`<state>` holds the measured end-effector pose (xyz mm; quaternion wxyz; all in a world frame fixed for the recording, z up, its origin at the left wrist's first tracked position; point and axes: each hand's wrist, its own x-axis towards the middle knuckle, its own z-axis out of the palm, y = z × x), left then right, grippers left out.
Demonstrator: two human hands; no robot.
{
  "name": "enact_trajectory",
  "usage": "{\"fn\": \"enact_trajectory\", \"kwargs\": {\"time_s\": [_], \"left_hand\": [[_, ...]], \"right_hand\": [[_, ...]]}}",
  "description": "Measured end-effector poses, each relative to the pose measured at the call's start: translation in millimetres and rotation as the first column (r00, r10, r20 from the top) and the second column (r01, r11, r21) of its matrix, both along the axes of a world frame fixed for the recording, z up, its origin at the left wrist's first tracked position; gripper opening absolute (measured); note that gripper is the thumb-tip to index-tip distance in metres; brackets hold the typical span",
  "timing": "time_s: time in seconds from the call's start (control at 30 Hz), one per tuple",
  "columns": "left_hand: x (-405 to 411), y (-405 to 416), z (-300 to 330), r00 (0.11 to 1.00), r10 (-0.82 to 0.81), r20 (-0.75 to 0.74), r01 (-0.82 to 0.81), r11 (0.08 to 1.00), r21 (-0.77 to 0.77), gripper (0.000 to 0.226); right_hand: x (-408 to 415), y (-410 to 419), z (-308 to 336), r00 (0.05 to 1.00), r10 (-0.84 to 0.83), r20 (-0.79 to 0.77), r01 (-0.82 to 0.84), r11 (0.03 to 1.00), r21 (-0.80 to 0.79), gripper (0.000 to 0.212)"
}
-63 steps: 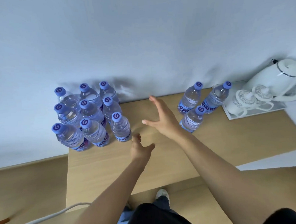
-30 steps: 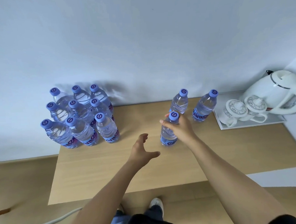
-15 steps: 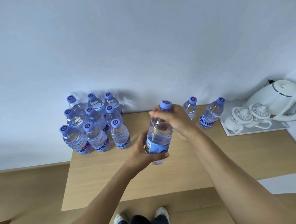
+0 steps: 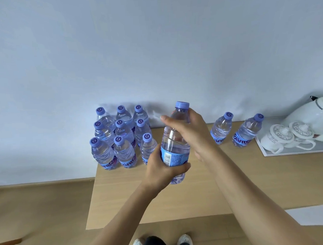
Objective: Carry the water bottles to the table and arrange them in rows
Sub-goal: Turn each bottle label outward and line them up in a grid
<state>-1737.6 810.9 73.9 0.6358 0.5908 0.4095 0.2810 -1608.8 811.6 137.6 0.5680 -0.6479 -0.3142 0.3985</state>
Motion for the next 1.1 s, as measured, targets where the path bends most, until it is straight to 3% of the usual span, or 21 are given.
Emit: {"fn": "enact_trajectory", "kwargs": {"time_s": [0.23, 0.57, 0.73, 0.9, 1.0, 1.1], "left_hand": [[-2, -4, 9, 0.999, 0.047, -0.008, -0.046, 0.998, 0.051, 0.052], [-17, 2, 23, 0.964, -0.225, 0.14, 0.246, 0.957, -0.154, 0.061], [-19, -3, 27, 0.968, -0.164, 0.192, 0.196, 0.967, -0.162, 0.061], [-15, -6, 36, 0.983, -0.049, 0.176, 0.063, 0.995, -0.075, 0.051], [-15, -8, 38, 0.985, -0.038, 0.168, 0.045, 0.998, -0.033, 0.056], [-19, -6, 39, 0.986, -0.066, 0.152, 0.076, 0.996, -0.057, 0.061]], "right_hand": [[-15, 3, 8, 0.988, -0.09, -0.124, 0.097, 0.994, 0.054, 0.017], [2, 1, 32, 0.95, 0.165, -0.265, -0.142, 0.984, 0.103, 0.014], [1, 0, 37, 0.957, 0.224, -0.186, -0.204, 0.972, 0.12, 0.019], [-15, -5, 34, 0.995, 0.03, 0.094, -0.043, 0.989, 0.142, 0.036], [-27, -3, 30, 0.992, -0.076, 0.1, 0.057, 0.982, 0.178, 0.032], [-26, -2, 36, 0.998, -0.053, 0.015, 0.049, 0.978, 0.204, 0.028]]}}
